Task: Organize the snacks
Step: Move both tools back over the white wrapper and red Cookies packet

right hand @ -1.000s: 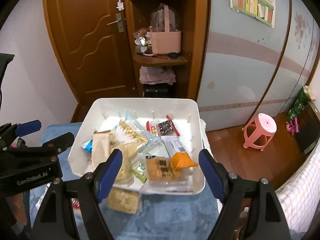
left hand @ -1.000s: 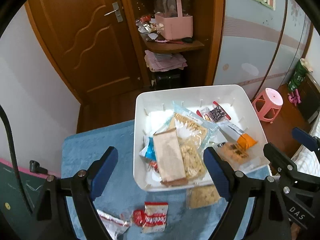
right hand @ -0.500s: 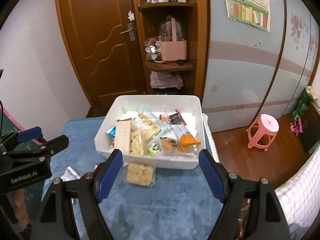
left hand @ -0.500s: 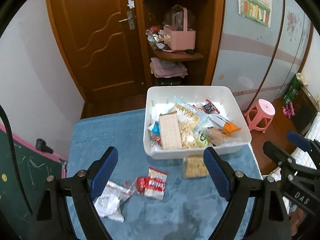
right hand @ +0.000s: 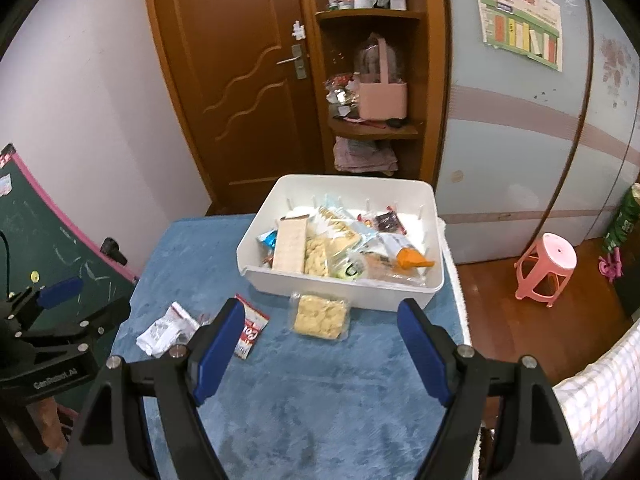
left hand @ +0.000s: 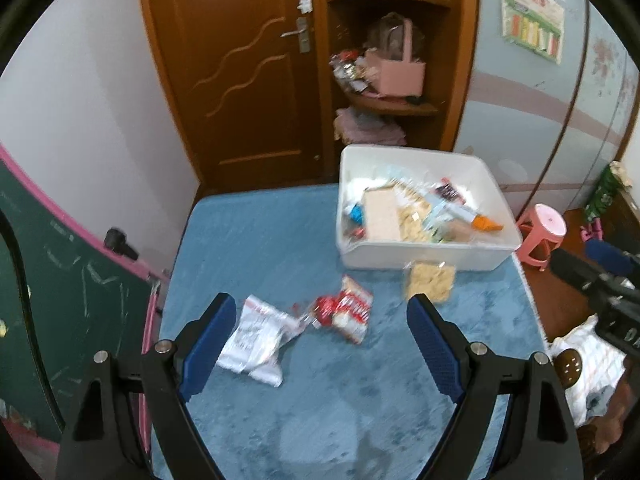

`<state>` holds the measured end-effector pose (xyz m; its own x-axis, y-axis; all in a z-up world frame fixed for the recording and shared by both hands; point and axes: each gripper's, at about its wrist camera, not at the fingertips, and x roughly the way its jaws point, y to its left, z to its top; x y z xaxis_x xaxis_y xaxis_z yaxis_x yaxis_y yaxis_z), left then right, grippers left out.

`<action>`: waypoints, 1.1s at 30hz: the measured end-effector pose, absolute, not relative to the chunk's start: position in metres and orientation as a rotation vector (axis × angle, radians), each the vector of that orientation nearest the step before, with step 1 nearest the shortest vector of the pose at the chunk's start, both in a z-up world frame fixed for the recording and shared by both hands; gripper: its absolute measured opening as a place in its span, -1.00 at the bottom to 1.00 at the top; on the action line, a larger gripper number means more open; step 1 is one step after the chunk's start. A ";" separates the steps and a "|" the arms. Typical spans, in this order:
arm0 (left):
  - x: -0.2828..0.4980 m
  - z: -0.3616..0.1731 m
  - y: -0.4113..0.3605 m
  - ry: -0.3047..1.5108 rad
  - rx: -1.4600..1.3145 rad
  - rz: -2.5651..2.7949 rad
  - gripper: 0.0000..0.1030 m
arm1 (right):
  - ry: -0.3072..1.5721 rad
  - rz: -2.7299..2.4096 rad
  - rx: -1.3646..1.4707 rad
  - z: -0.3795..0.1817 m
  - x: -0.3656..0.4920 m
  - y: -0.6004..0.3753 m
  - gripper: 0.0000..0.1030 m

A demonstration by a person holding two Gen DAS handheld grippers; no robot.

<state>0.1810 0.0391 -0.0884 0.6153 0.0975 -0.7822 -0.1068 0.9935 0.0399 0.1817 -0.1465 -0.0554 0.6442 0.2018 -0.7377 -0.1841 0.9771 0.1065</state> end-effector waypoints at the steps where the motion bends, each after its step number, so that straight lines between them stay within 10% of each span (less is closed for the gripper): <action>1: 0.178 -0.093 0.043 0.912 -0.017 0.126 0.68 | 0.851 0.228 0.025 -0.059 0.181 -0.146 0.54; 33: 0.264 -0.290 0.159 1.367 -0.156 0.049 0.69 | 1.322 0.355 0.238 -0.245 0.284 -0.021 0.54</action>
<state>0.2636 0.1586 -0.2896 0.2036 -0.0557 -0.9775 -0.1260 0.9886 -0.0826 0.2843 -0.0212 -0.2452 0.2048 0.3847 -0.9001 -0.1175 0.9226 0.3676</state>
